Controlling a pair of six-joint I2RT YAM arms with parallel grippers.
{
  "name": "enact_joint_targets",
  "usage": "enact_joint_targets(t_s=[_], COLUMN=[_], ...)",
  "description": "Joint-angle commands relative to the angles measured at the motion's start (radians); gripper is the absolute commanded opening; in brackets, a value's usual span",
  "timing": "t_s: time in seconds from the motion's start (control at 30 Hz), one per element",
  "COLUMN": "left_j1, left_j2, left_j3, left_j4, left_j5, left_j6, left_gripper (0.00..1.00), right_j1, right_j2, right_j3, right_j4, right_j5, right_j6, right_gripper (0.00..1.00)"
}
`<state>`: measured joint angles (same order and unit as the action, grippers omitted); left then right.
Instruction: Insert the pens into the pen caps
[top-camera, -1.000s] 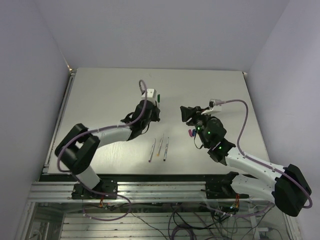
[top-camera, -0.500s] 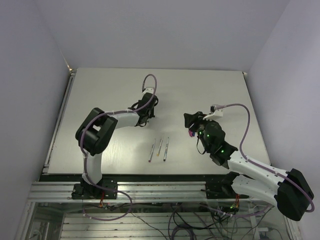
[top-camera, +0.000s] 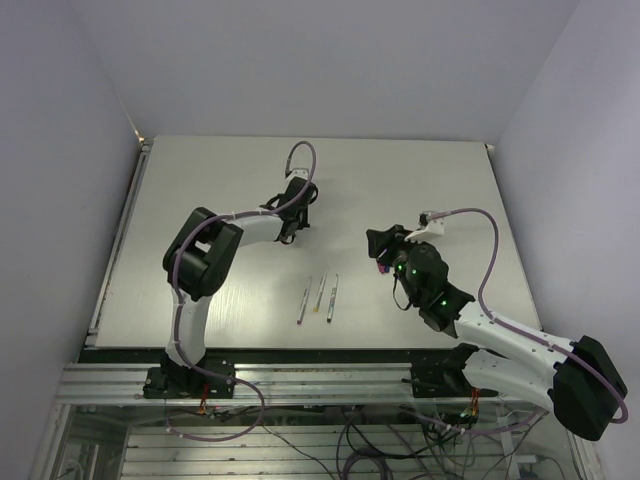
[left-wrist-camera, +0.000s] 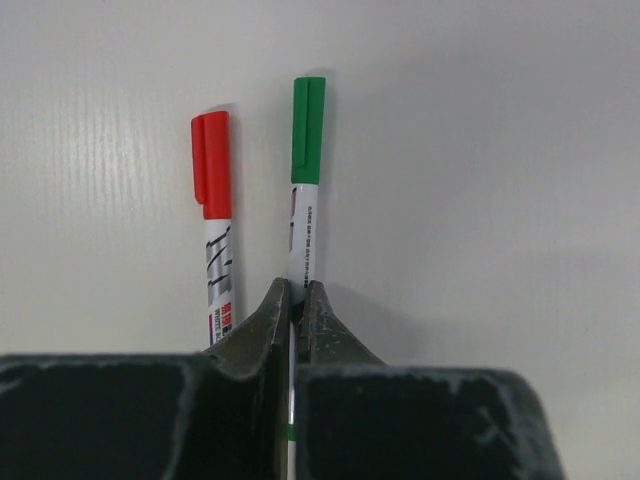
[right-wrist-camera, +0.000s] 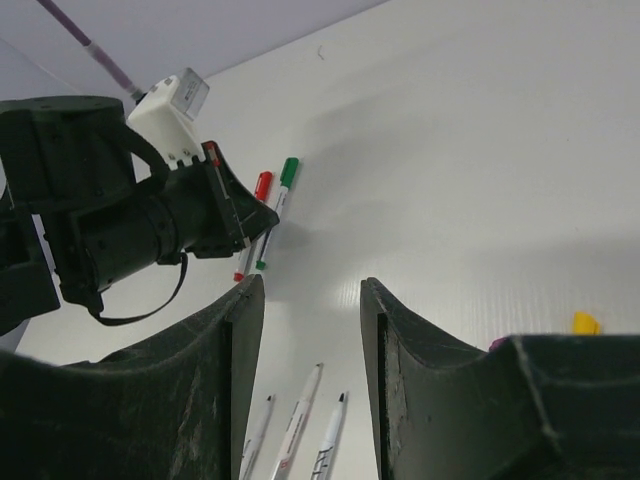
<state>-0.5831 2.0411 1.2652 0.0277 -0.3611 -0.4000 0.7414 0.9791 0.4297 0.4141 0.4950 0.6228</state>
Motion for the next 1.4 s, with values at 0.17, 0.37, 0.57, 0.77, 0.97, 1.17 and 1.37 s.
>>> enact_joint_targets(t_s=[0.17,0.37,0.57,0.77,0.97,1.17,1.37], left_j1=[0.007,0.006,0.006,0.002,-0.021,-0.114,-0.227], left_j2=[0.03,-0.007,-0.073,-0.142,-0.24,-0.385,-0.55], left_j3=[0.059,0.038,0.024,0.015,-0.077,-0.278,-0.459], left_j4=[-0.039,-0.022,-0.004,-0.02,-0.012,-0.004,-0.035], left_j5=[0.018,0.038,0.053,0.021,0.025,-0.011,-0.001], left_j6=[-0.022,-0.036,-0.033,-0.019,-0.034,-0.012,-0.033], left_gripper=[0.31,0.44,0.45,0.46,0.46,0.47,0.48], right_j1=[0.001,0.001,0.002,0.002,0.002,0.0,-0.036], right_j2=[0.003,-0.003,-0.011,-0.015,-0.006,-0.007,-0.03], right_j3=[-0.025,-0.03,-0.033,-0.031,-0.018,-0.026,-0.023], right_j4=[0.008,0.017,0.02,0.021,0.0,-0.034,-0.11], right_j5=[-0.002,-0.008,-0.007,0.002,0.029,0.101,0.189], right_j6=[0.01,0.008,0.007,-0.001,-0.011,0.022,0.097], right_gripper=[0.42,0.41,0.41,0.41,0.41,0.42,0.64])
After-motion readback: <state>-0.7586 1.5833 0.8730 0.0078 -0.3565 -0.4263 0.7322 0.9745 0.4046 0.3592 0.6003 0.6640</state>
